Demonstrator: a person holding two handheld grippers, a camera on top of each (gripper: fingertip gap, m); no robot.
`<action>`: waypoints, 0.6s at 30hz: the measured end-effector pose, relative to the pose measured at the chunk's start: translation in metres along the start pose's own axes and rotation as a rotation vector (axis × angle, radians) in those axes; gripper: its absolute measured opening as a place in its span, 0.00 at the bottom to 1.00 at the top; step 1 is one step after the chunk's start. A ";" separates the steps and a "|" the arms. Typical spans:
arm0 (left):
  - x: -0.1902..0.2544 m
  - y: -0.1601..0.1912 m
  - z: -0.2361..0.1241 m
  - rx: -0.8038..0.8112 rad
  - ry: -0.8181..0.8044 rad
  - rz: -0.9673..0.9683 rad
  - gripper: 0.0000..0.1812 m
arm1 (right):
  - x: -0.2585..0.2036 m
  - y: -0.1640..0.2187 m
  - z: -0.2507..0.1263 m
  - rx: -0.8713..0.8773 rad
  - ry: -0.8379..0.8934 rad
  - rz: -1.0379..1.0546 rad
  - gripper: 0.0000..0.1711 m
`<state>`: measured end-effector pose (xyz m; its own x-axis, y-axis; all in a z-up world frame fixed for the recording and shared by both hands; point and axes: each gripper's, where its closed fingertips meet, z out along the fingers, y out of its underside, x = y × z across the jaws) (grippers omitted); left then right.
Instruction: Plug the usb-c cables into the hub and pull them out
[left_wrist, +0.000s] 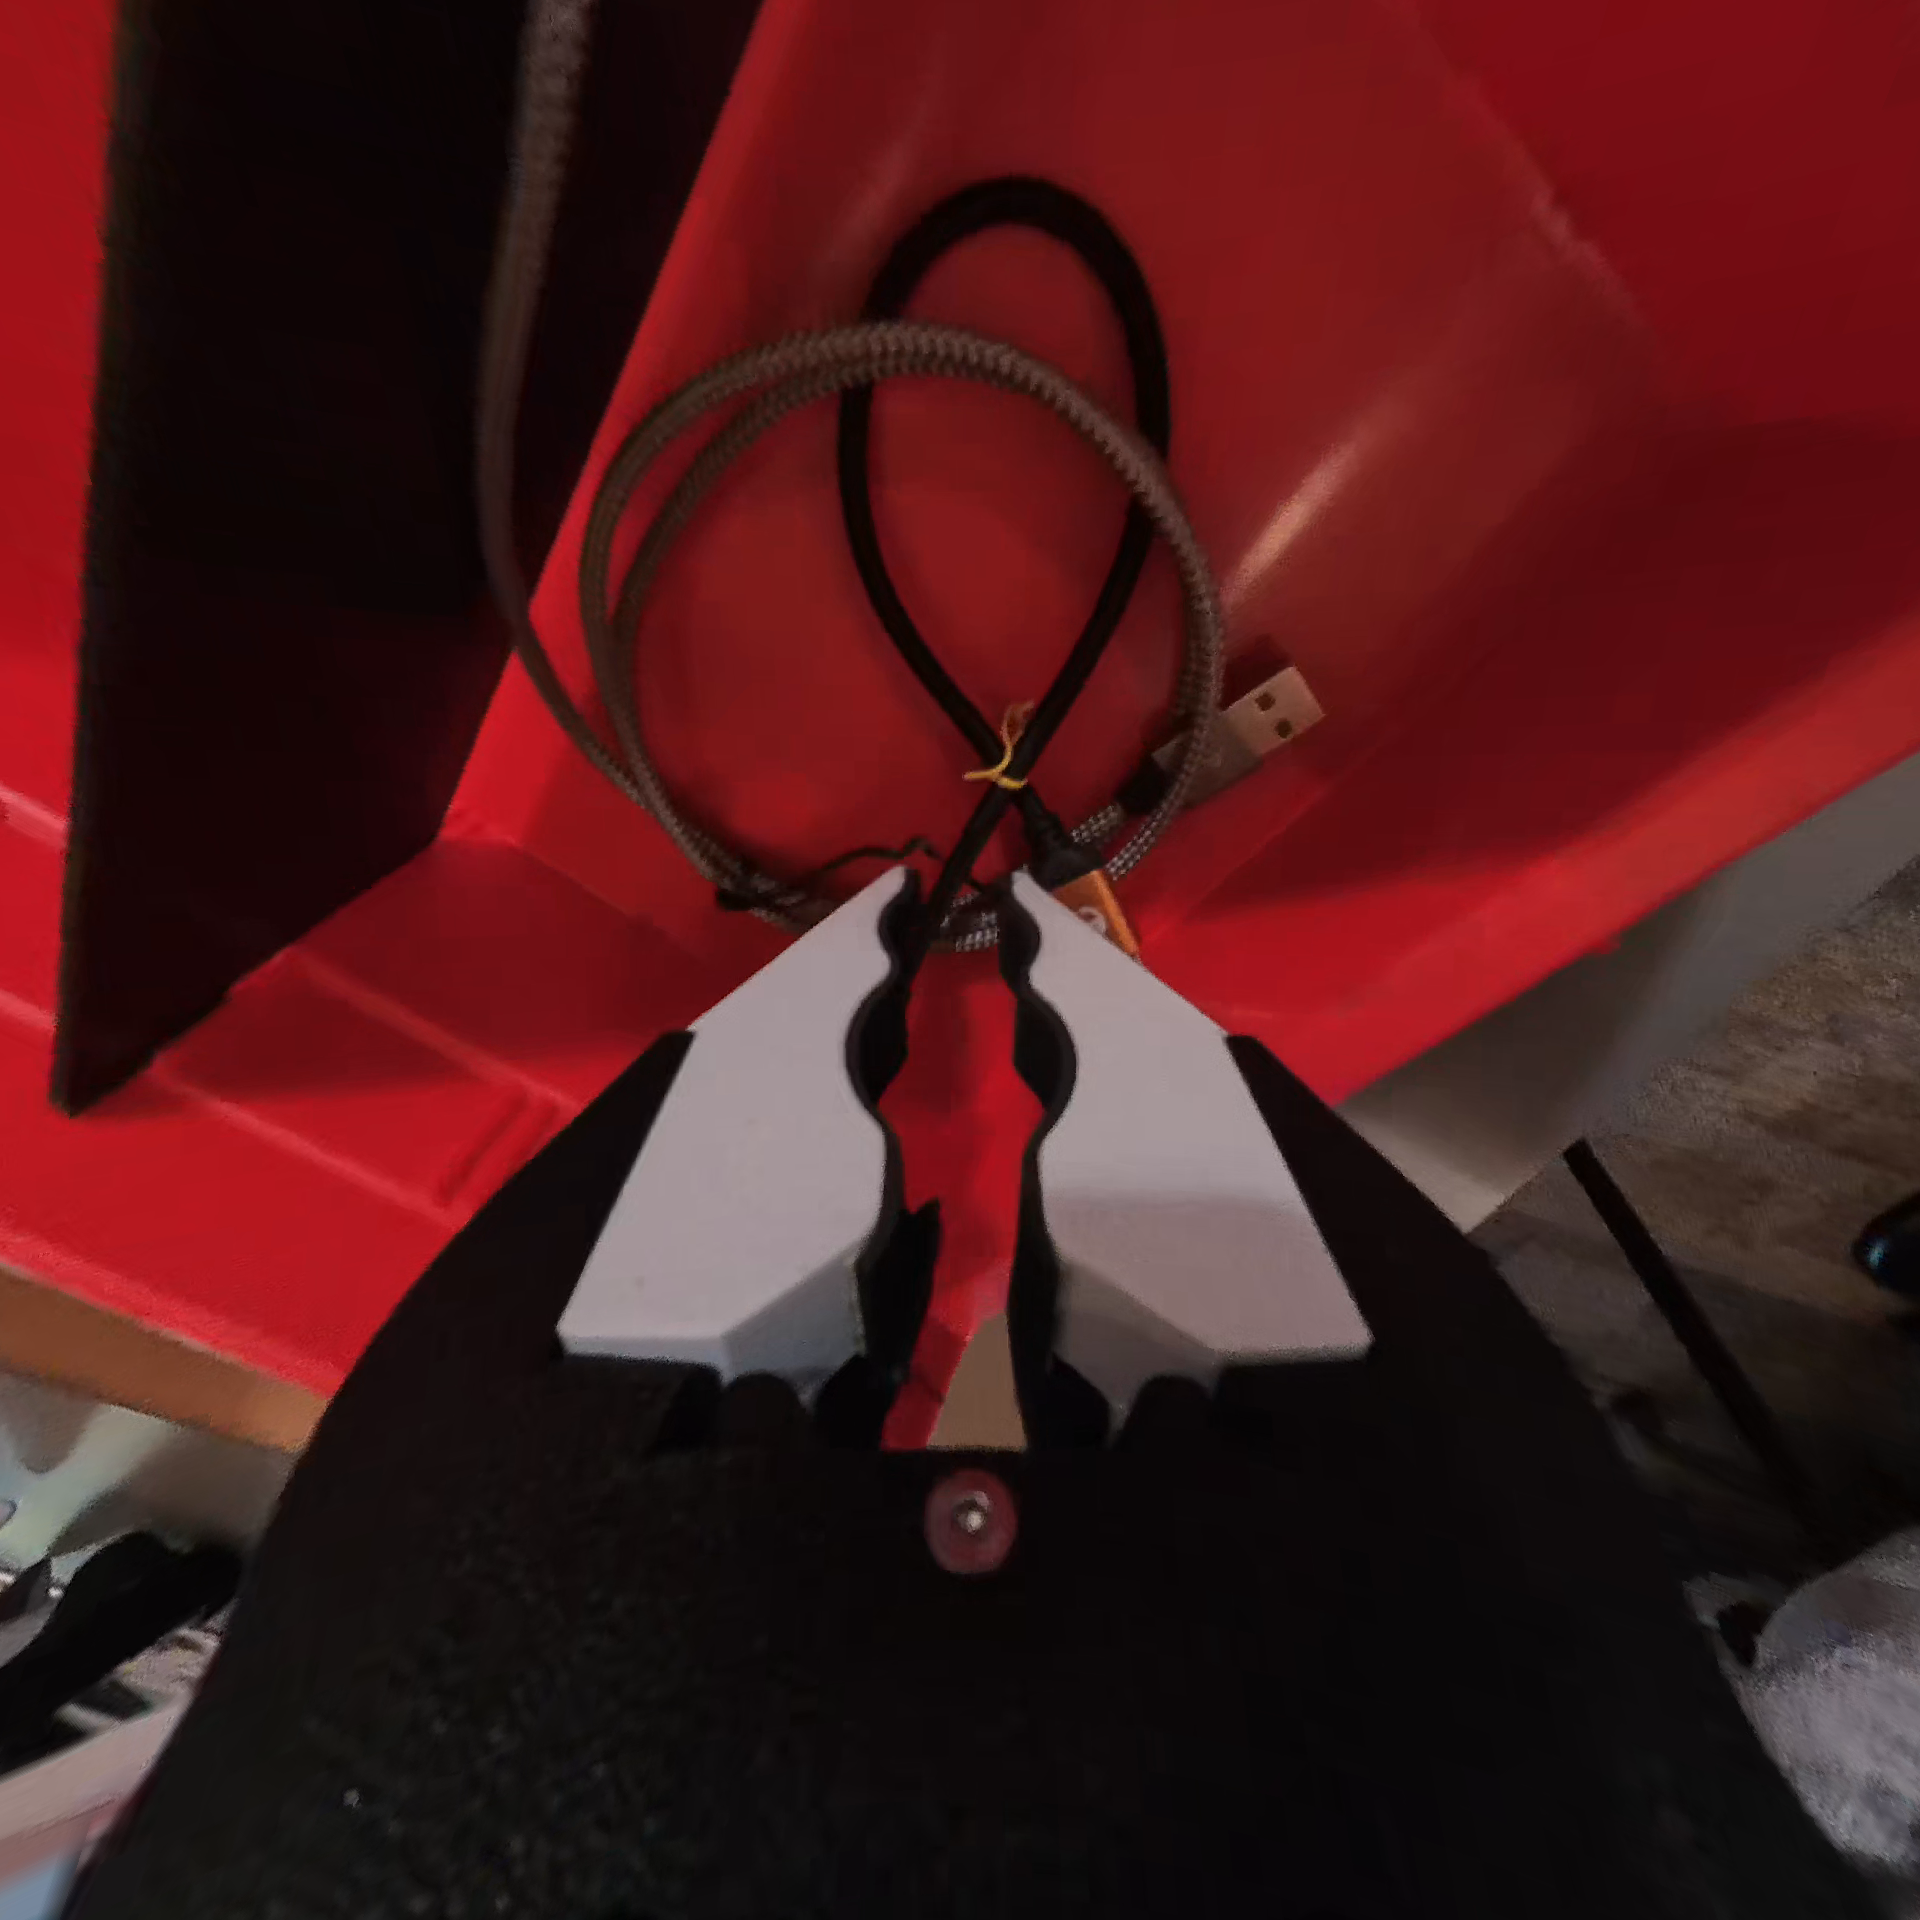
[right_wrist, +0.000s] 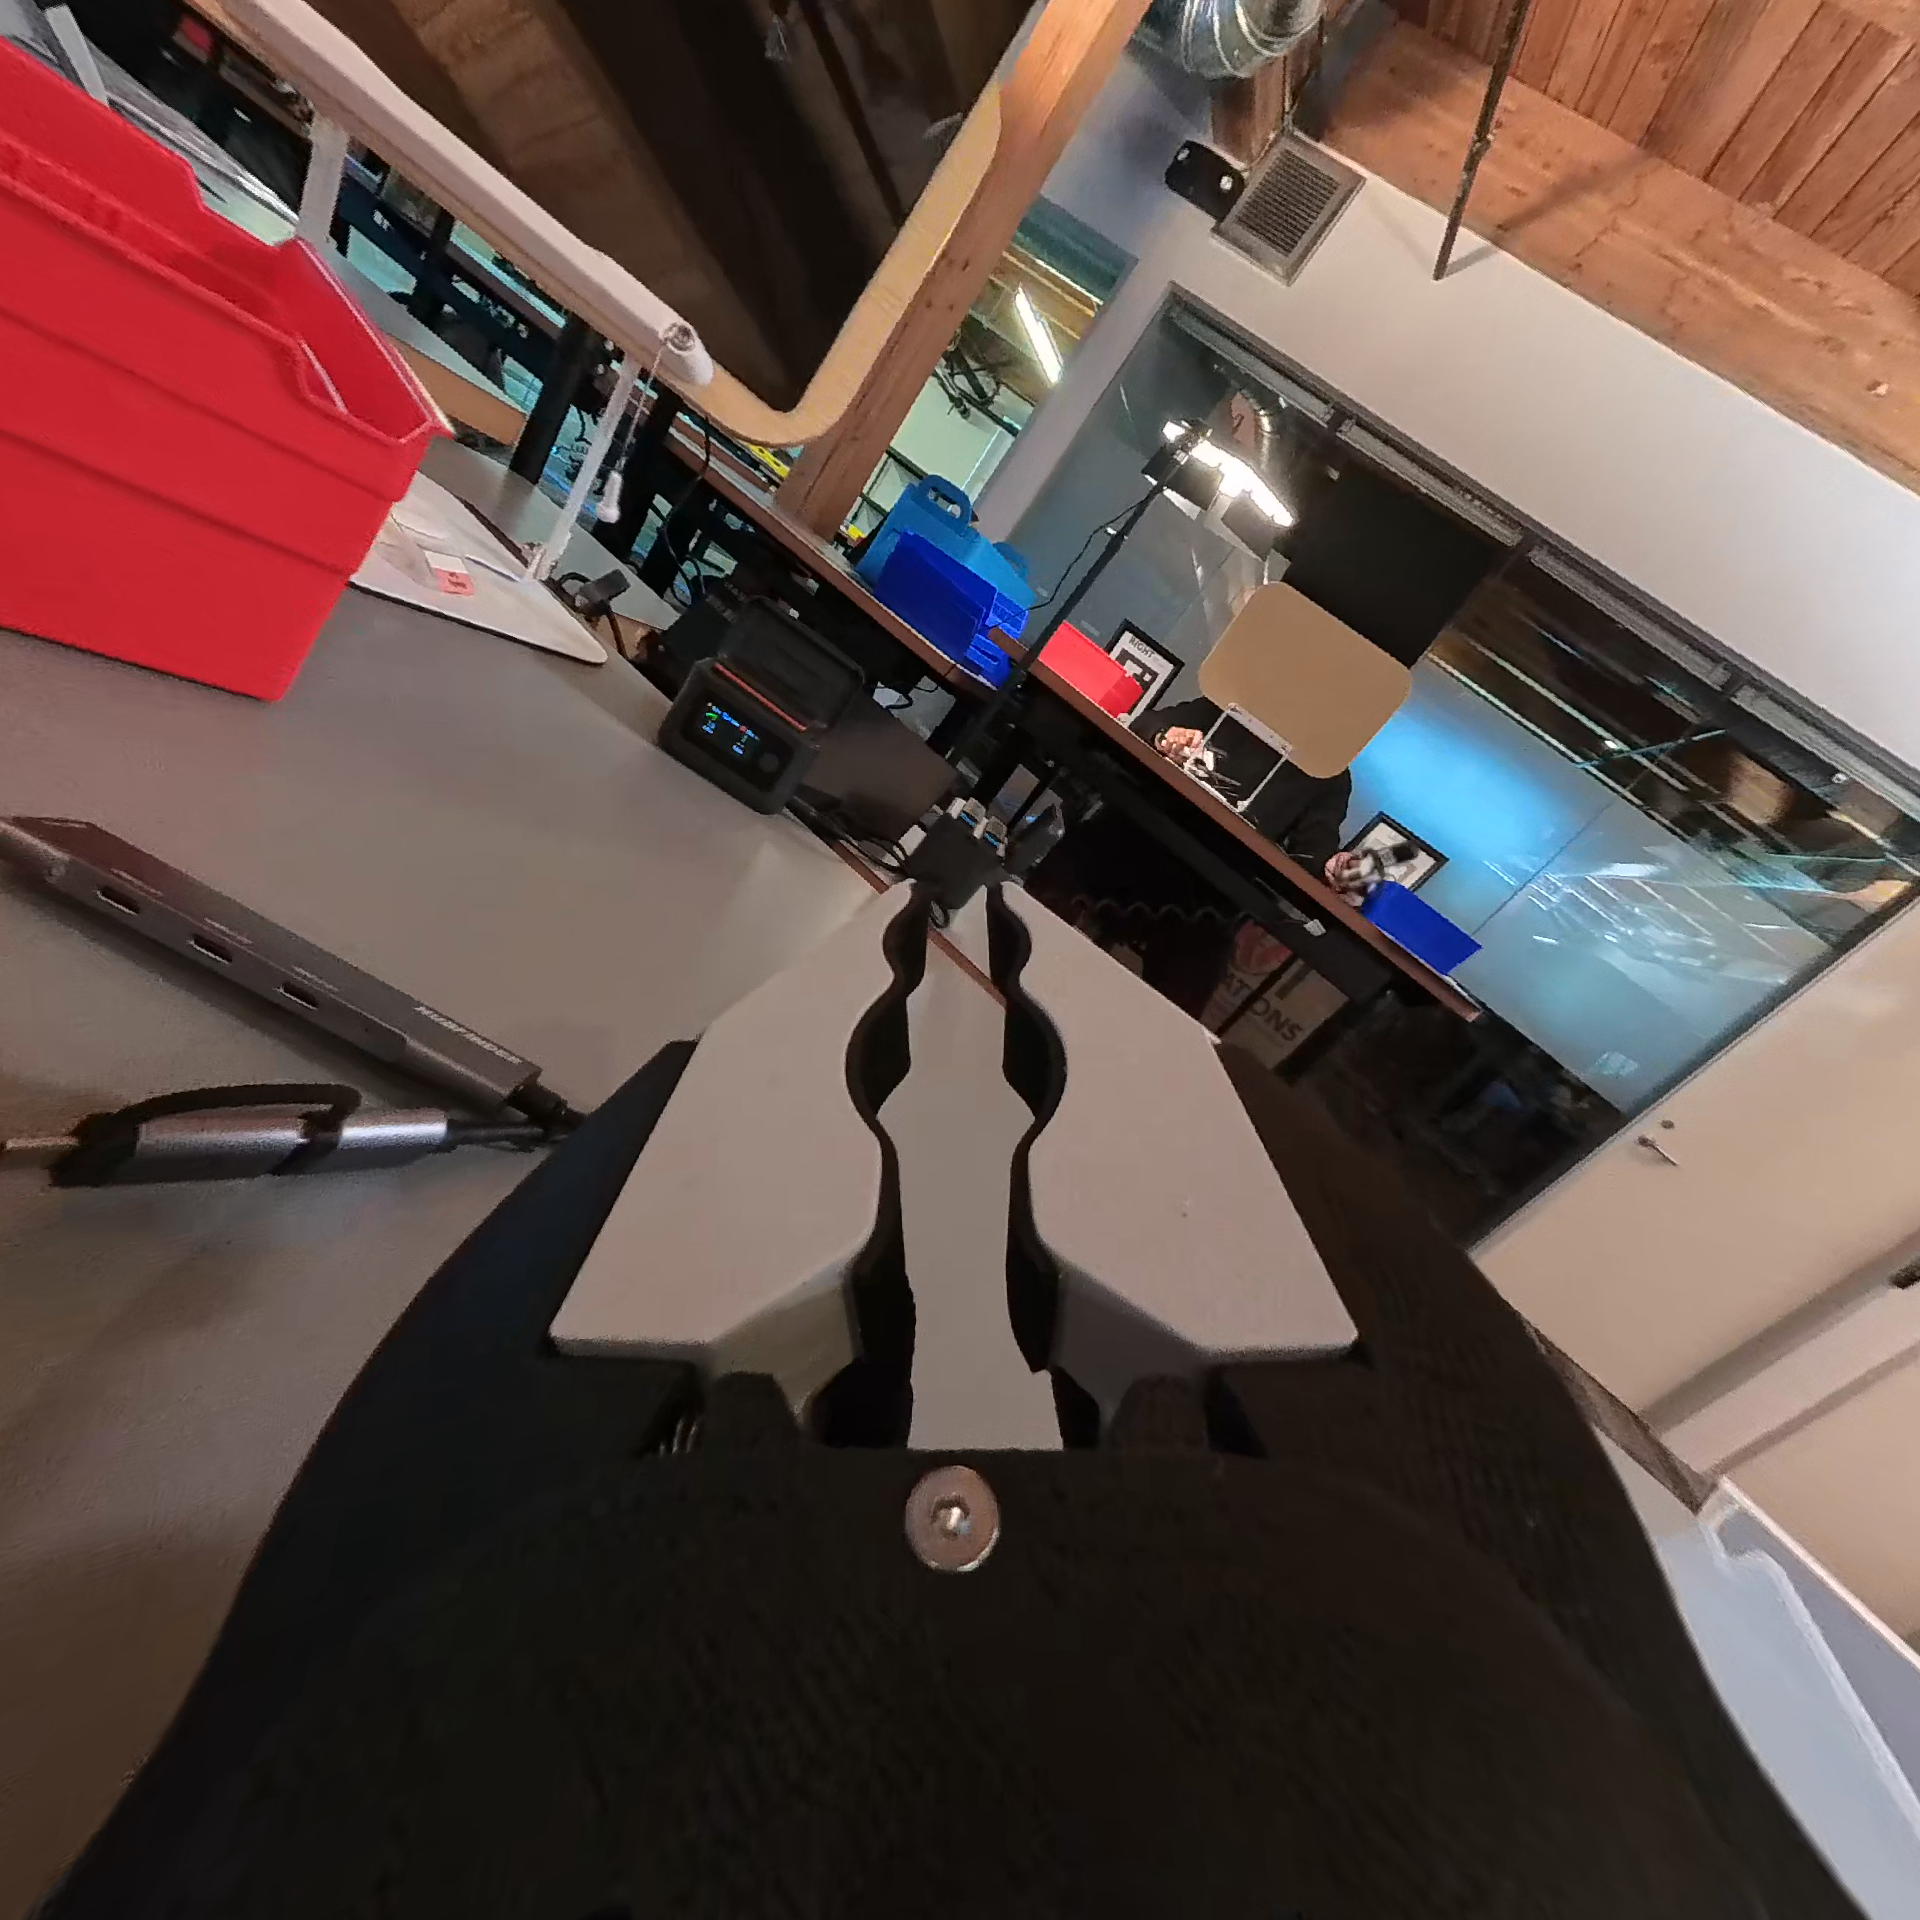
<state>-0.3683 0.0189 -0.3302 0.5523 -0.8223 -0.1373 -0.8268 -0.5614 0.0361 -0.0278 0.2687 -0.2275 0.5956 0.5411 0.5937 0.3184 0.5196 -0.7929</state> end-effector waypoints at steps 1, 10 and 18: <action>0.000 0.000 0.002 -0.014 -0.003 0.017 0.06 | -0.001 0.000 0.000 0.001 -0.002 -0.005 0.06; -0.009 0.006 -0.018 -0.093 -0.100 0.023 0.01 | -0.002 -0.001 0.000 0.002 -0.011 -0.009 0.06; -0.023 -0.013 -0.111 0.052 -0.278 -0.011 0.00 | -0.005 -0.003 0.001 0.003 -0.020 -0.019 0.05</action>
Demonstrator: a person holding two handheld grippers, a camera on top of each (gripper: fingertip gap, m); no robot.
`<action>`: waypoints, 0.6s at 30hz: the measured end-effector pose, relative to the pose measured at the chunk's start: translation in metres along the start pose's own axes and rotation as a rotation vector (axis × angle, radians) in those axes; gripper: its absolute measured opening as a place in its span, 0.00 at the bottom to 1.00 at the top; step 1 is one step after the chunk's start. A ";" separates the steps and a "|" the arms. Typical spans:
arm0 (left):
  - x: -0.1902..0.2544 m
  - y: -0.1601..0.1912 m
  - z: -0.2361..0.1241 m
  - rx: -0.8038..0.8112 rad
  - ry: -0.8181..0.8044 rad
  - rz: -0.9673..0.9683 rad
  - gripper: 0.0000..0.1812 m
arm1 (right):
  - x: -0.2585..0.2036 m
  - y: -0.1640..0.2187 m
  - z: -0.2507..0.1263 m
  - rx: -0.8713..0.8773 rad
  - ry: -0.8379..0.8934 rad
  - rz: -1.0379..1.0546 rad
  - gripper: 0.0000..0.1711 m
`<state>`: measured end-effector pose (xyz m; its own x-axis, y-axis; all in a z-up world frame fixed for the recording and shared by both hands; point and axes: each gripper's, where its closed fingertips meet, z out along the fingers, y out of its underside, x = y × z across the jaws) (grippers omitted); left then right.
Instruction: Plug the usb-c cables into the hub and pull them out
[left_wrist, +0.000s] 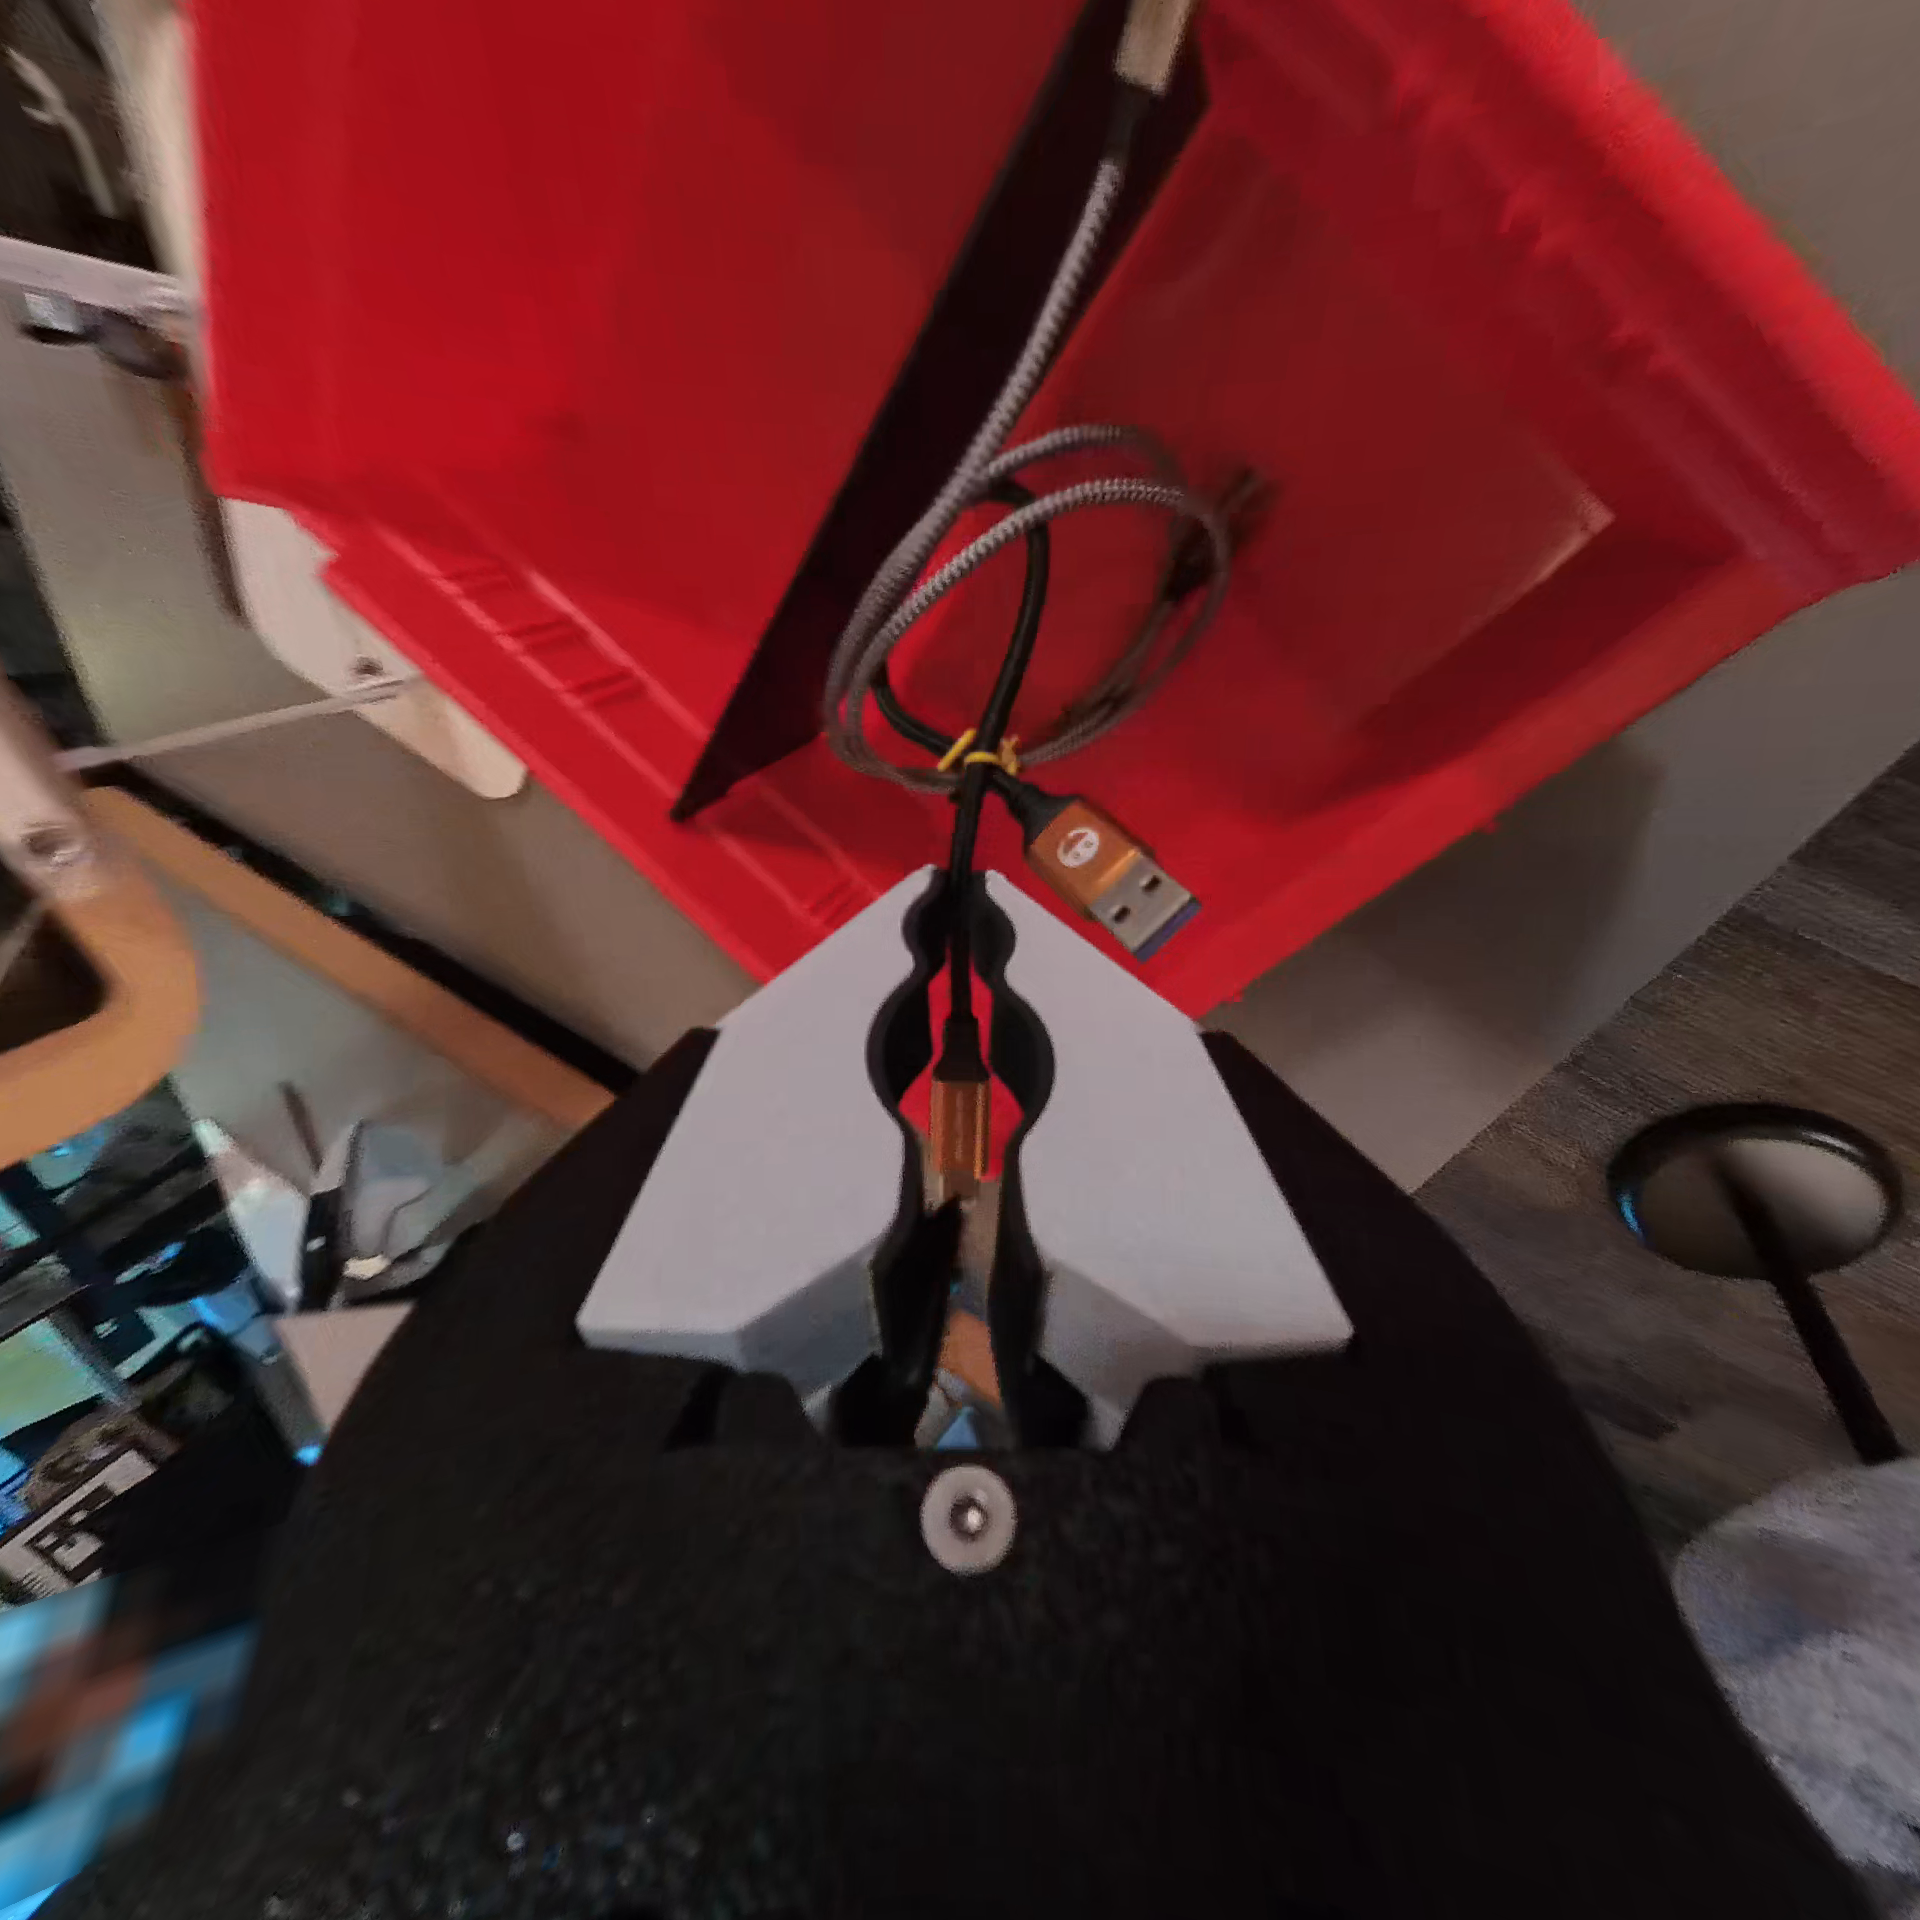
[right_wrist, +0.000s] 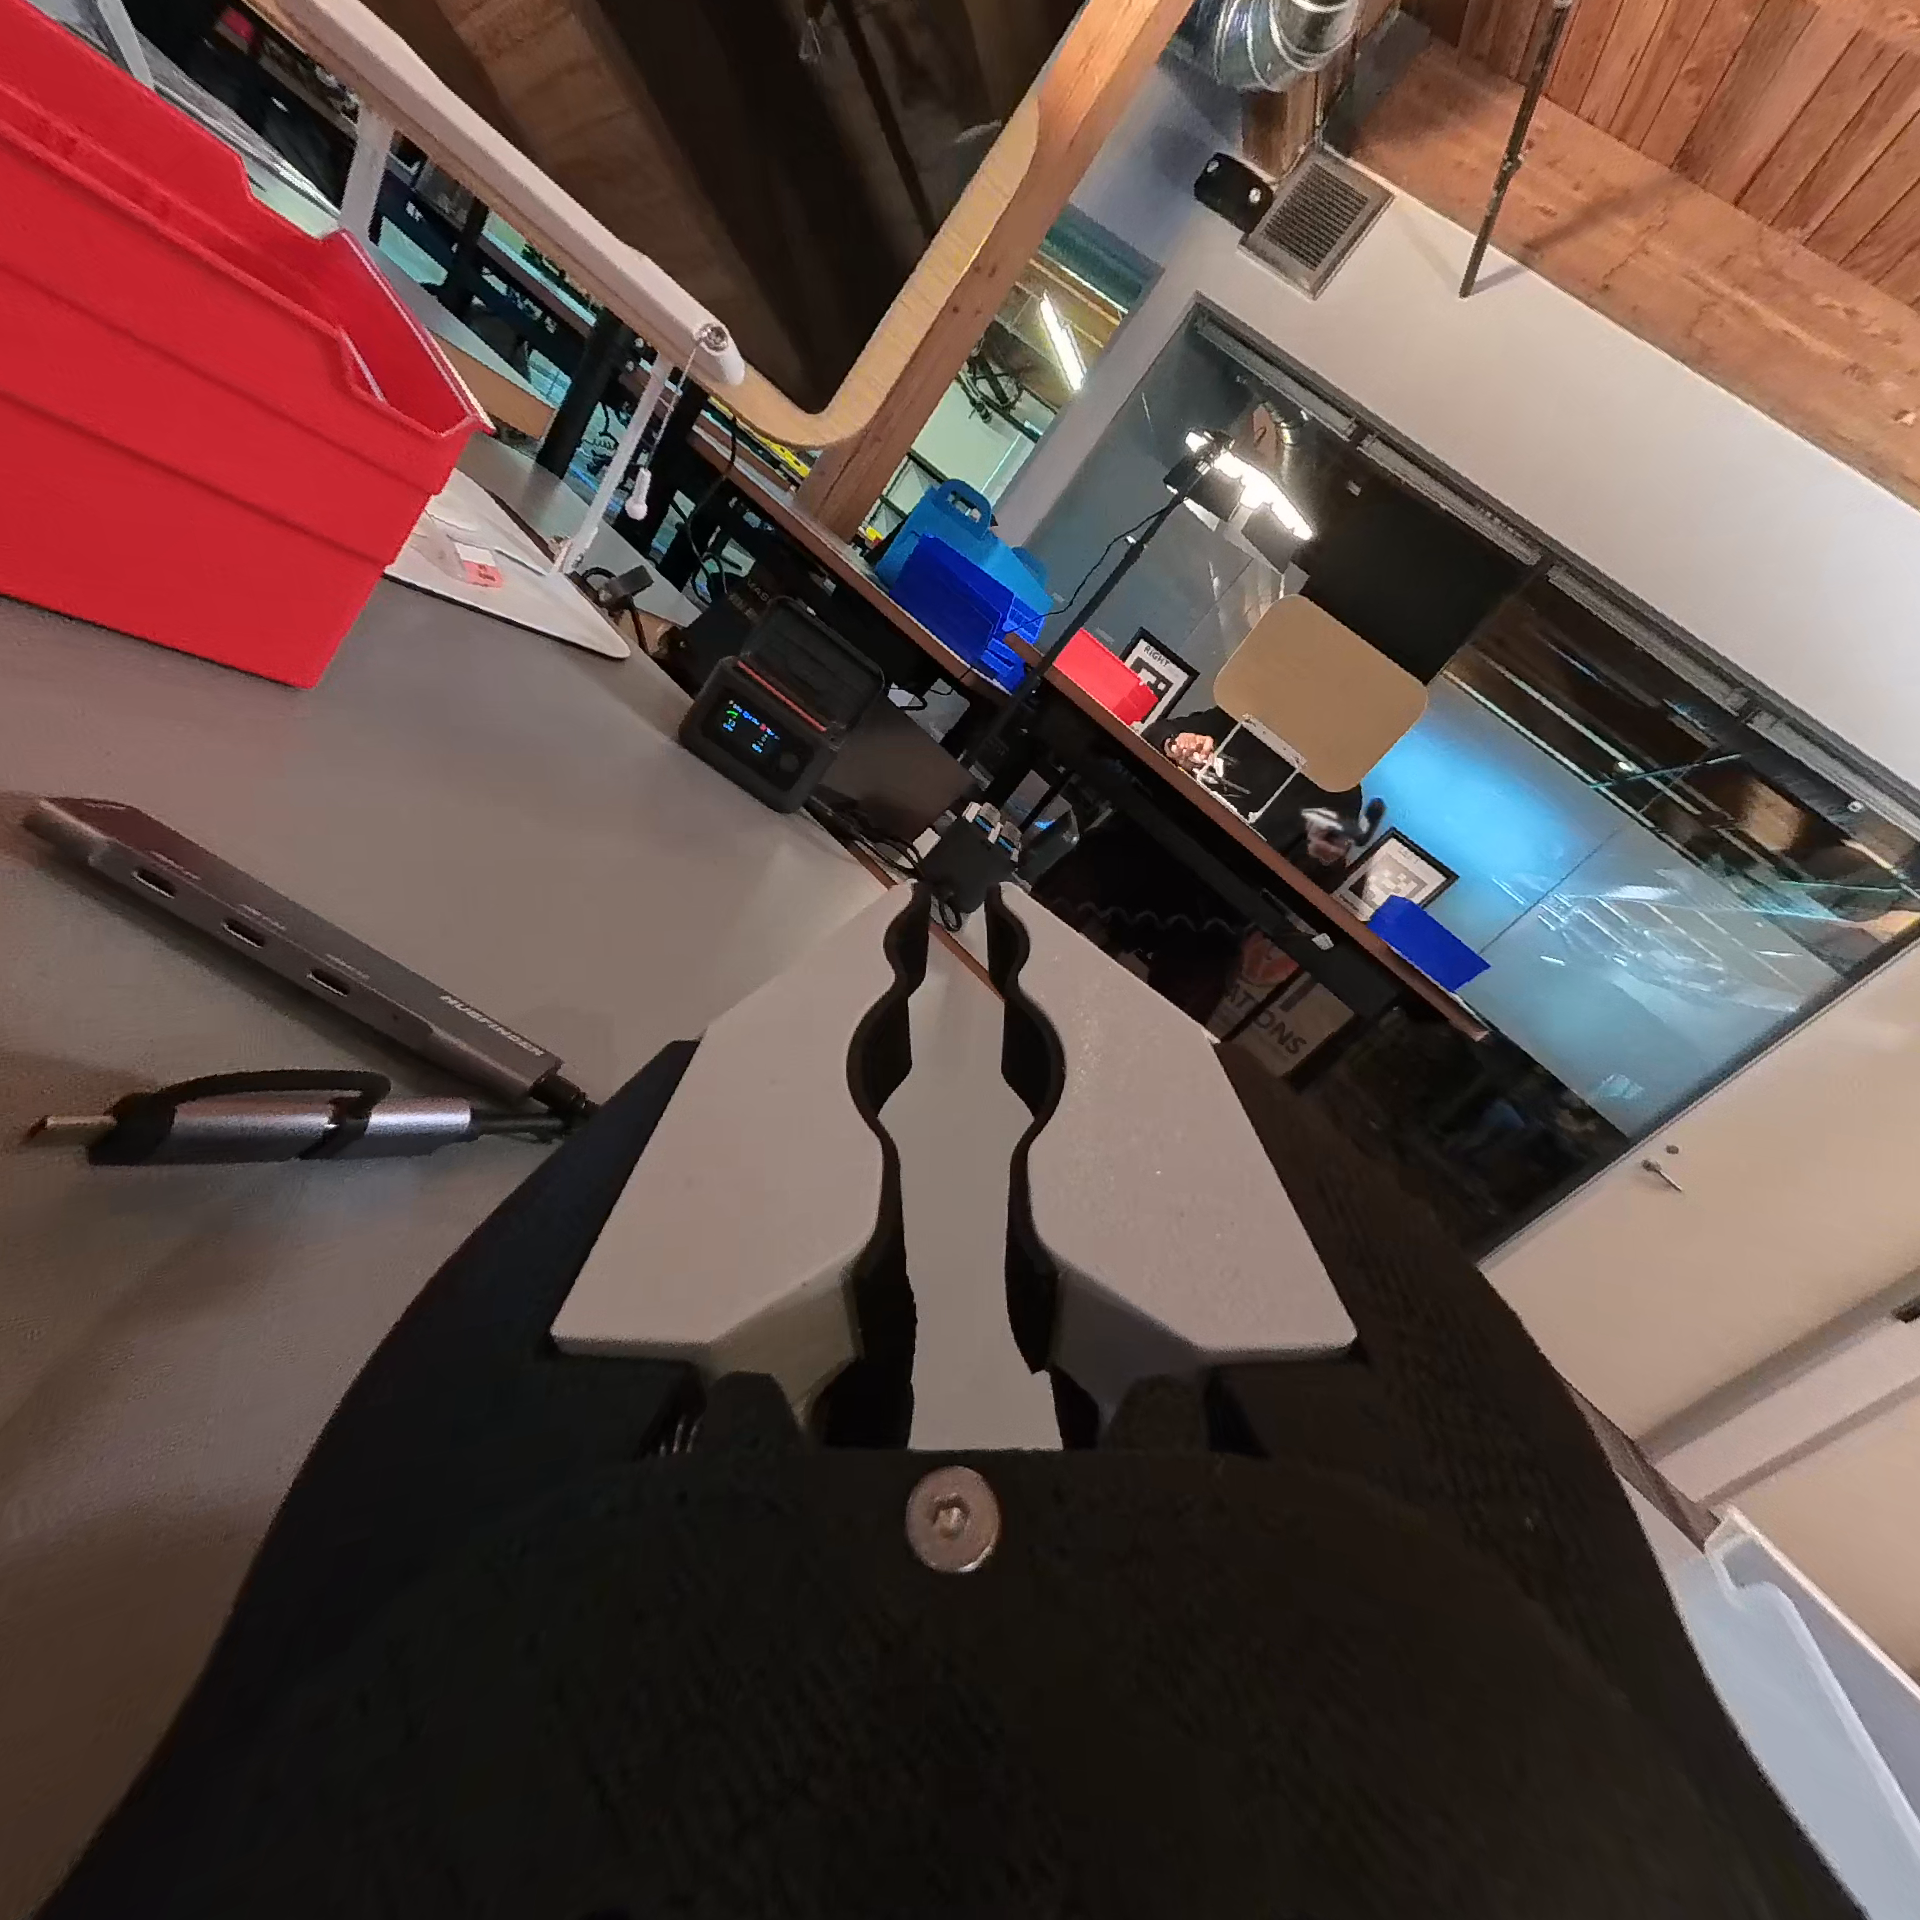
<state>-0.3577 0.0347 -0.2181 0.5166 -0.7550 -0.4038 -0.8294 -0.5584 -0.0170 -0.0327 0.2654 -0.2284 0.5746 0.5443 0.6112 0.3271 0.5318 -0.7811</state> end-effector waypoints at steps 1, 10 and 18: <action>-0.005 -0.002 -0.011 0.010 -0.028 0.001 0.00 | 0.000 0.000 0.000 0.000 0.000 0.000 0.05; -0.048 -0.036 -0.098 0.090 -0.296 0.020 0.01 | -0.001 -0.001 0.002 0.001 0.000 -0.004 0.05; 0.045 -0.209 -0.071 0.533 0.103 -0.136 0.01 | 0.008 0.002 0.001 -0.007 0.029 0.013 0.05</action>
<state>-0.1461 0.0926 -0.1682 0.6226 -0.7328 -0.2746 -0.7325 -0.4223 -0.5340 -0.0282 0.2711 -0.2252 0.6004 0.5321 0.5970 0.3243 0.5204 -0.7900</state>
